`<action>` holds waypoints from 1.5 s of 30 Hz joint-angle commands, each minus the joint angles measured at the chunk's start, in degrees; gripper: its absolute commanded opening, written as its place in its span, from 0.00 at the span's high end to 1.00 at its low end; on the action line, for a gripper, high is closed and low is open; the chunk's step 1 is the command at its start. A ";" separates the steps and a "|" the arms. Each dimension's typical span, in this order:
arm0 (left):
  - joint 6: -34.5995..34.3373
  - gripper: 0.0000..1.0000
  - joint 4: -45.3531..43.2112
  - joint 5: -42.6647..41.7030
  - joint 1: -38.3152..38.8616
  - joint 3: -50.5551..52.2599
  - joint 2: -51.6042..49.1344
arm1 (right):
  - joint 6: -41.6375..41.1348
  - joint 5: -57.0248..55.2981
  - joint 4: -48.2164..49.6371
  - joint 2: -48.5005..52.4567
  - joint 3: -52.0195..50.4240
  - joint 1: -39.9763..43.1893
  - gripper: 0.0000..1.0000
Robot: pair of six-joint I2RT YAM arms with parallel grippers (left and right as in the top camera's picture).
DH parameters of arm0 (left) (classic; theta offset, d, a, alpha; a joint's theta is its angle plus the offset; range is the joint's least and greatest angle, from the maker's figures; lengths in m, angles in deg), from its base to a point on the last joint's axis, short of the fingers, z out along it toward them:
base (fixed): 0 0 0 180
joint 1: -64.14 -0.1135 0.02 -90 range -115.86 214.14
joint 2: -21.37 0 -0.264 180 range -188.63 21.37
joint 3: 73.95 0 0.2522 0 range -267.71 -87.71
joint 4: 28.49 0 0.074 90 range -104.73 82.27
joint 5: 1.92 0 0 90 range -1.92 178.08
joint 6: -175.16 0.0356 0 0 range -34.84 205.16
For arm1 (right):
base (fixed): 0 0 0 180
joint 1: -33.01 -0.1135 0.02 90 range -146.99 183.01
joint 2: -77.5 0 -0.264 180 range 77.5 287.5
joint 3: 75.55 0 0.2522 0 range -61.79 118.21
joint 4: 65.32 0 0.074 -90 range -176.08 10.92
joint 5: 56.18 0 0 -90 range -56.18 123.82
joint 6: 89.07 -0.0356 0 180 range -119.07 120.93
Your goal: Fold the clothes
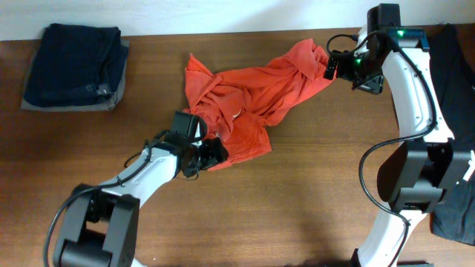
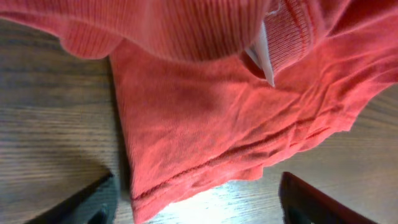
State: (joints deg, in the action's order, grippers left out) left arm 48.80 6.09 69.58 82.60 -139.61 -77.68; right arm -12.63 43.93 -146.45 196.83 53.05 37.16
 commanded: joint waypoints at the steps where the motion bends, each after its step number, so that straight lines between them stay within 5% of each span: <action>1: -0.37 0.26 2.40 1.79 0.52 -3.15 -3.04 | -0.37 0.46 -0.35 0.31 -0.15 0.02 0.01; 6: -0.37 0.39 6.93 1.86 0.61 -6.49 -5.57 | -0.37 0.46 -0.66 0.31 -0.15 0.02 0.01; 11: -0.37 0.64 10.40 1.86 0.61 -7.30 -6.19 | -0.37 0.44 -1.18 0.31 -0.15 0.02 0.01; 15: -0.35 0.98 11.41 1.81 0.61 -7.30 -6.19 | -0.37 0.44 -1.40 0.31 -0.15 0.02 0.01; 22: 1.03 1.00 16.55 1.84 0.61 -10.93 -6.12 | -0.39 0.48 -1.40 0.31 -0.15 0.02 0.01; 33: 4.09 1.00 45.97 18.99 0.50 -27.34 3.69 | -4.37 4.20 -1.44 0.31 -0.15 0.00 0.01; 45: 4.07 0.99 53.75 23.87 -1.42 -27.52 13.66 | -10.54 7.02 1.14 1.81 -0.22 -6.01 0.01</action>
State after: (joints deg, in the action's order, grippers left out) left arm 52.21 58.48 91.59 81.88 -166.36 -64.63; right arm -20.30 50.09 -146.69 196.83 53.05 34.69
